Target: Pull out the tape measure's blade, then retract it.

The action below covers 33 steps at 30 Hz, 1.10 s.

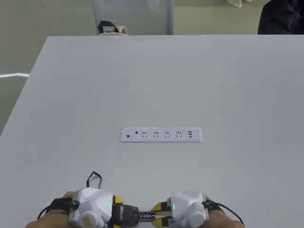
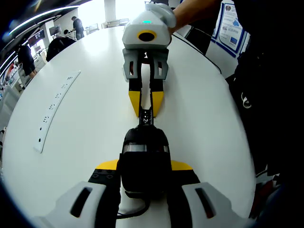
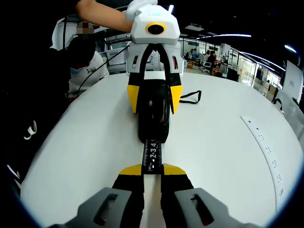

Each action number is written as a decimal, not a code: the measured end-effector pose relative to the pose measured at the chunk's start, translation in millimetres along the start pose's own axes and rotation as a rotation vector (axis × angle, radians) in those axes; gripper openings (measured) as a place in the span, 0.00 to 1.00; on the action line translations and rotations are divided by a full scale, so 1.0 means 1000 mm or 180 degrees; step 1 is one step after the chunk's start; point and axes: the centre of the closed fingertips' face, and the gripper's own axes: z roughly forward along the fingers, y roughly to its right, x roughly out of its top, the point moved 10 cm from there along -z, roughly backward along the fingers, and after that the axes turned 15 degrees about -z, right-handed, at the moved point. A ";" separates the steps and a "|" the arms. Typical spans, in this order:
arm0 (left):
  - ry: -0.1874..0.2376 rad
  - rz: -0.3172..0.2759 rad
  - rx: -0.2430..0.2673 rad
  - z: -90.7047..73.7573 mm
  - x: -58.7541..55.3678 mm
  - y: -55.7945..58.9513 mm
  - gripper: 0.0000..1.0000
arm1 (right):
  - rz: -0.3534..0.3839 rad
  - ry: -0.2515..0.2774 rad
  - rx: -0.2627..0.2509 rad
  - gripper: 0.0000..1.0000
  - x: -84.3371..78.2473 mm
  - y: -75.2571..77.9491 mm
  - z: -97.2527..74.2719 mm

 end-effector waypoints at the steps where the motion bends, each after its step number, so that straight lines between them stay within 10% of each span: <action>1: -0.0002 -0.0002 -0.0001 0.000 0.000 0.000 0.34 | 0.0007 -0.0004 0.0001 0.10 0.000 0.000 0.000; 33: -0.0018 -0.0030 0.0009 -0.001 0.003 0.001 0.34 | 0.0014 -0.0077 -0.0032 0.10 -0.009 -0.004 -0.015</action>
